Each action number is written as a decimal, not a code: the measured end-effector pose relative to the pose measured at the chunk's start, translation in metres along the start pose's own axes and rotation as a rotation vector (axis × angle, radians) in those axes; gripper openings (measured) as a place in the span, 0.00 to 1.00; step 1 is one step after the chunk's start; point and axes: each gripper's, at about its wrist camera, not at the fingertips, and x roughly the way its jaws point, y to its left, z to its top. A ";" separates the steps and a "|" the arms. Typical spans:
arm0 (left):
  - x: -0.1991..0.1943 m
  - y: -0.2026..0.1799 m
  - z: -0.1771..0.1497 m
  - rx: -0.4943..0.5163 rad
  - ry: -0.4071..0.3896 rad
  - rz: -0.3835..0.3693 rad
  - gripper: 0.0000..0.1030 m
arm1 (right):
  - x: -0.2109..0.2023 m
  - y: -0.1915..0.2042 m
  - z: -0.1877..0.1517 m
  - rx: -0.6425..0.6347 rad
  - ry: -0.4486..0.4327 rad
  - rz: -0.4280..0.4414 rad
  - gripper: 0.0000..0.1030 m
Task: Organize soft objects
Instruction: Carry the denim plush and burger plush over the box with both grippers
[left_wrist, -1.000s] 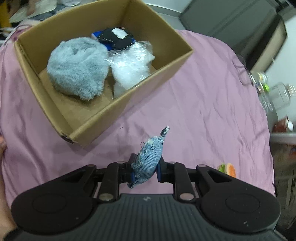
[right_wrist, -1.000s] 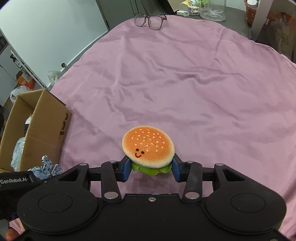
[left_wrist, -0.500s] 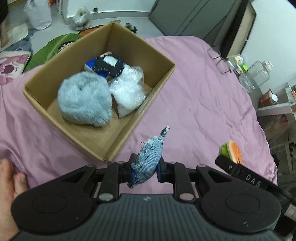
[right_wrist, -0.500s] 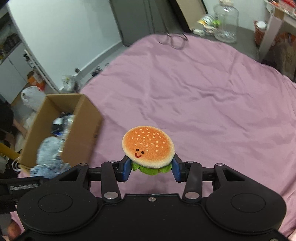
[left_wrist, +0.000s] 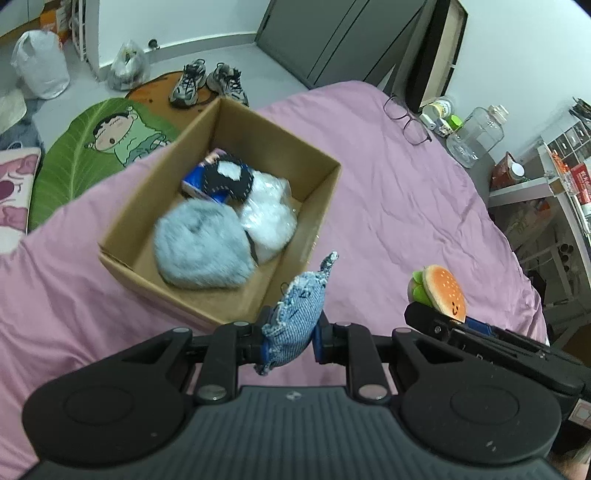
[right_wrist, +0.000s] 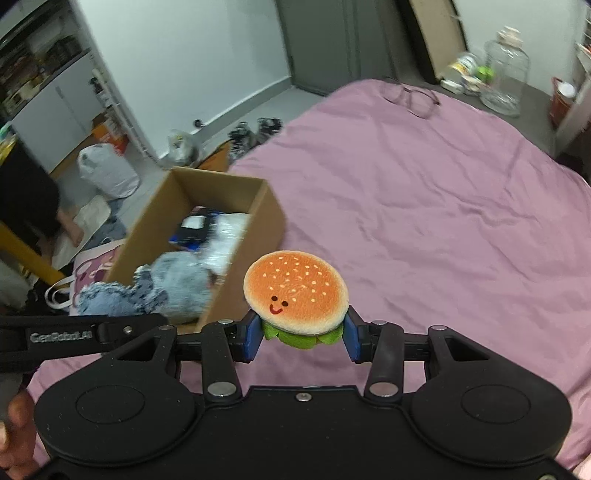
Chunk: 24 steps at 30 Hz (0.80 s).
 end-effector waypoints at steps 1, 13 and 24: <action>-0.003 0.002 0.002 0.010 -0.003 -0.001 0.19 | -0.003 0.005 0.002 -0.010 -0.001 0.004 0.42; -0.033 0.039 0.030 0.059 -0.038 -0.021 0.19 | -0.018 0.061 0.028 -0.118 0.013 0.031 0.42; -0.028 0.057 0.050 0.070 -0.028 -0.074 0.19 | -0.017 0.085 0.056 -0.140 0.038 0.031 0.42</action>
